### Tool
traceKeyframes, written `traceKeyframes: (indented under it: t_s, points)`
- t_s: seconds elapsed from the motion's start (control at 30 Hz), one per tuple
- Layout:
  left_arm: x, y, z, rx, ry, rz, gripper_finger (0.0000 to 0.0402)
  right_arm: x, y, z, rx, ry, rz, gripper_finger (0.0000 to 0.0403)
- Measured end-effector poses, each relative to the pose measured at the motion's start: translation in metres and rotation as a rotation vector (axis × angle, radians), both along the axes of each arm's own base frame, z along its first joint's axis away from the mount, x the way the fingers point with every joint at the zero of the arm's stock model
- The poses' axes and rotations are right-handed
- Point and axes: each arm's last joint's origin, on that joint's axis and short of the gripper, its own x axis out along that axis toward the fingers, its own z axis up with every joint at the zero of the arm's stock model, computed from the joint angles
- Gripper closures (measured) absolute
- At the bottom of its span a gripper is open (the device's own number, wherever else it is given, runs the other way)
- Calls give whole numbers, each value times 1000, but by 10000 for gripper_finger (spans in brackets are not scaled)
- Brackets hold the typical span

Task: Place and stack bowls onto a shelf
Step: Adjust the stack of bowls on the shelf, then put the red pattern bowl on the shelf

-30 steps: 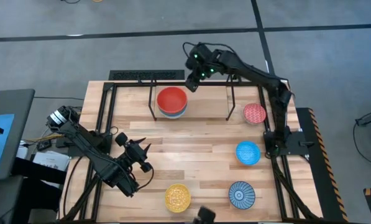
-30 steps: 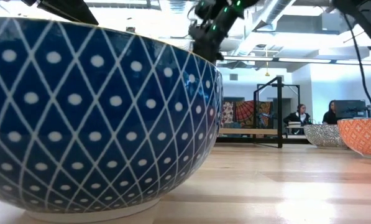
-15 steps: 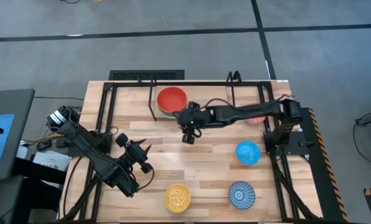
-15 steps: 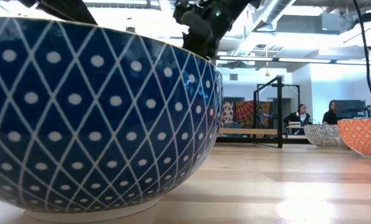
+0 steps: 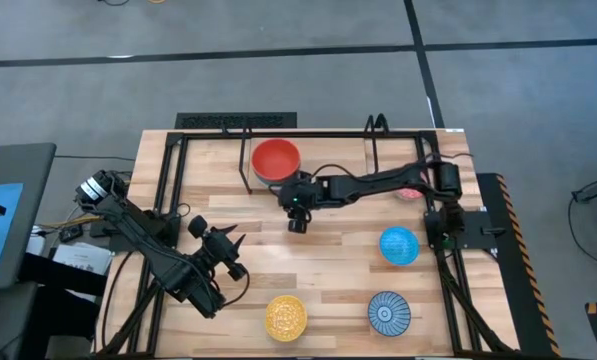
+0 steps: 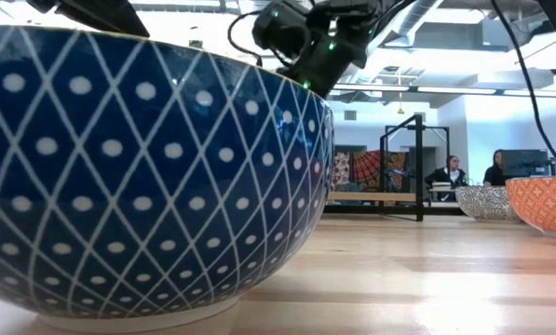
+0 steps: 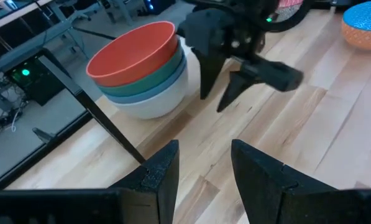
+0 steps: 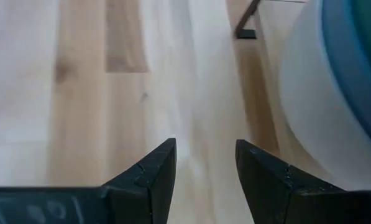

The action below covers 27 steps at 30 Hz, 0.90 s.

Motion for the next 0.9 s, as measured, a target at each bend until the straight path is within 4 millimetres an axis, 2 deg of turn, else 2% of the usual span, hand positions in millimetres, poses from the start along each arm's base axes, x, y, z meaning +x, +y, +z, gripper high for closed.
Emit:
traceKeyframes:
  t_s: [0.17, 0.33, 0.73, 0.8, 0.9]
  points:
    - [0, 0, 0, 0, 2, -3, 269, 2, -6, 3, -81, -21, -36, 212]
    - [0, 0, 0, 1, 3, -3, 269, 2, -13, 14, -151, -70, -68, 212]
    - [0, 0, 0, 1, 3, -3, 269, -5, -43, 12, -214, -23, -164, 212]
    - [0, 0, 0, -4, 6, -2, 269, -11, -37, 14, -188, 25, -168, 212]
    - [0, 0, -1, -18, 19, -2, 269, -20, -16, 22, -136, 80, -171, 212]
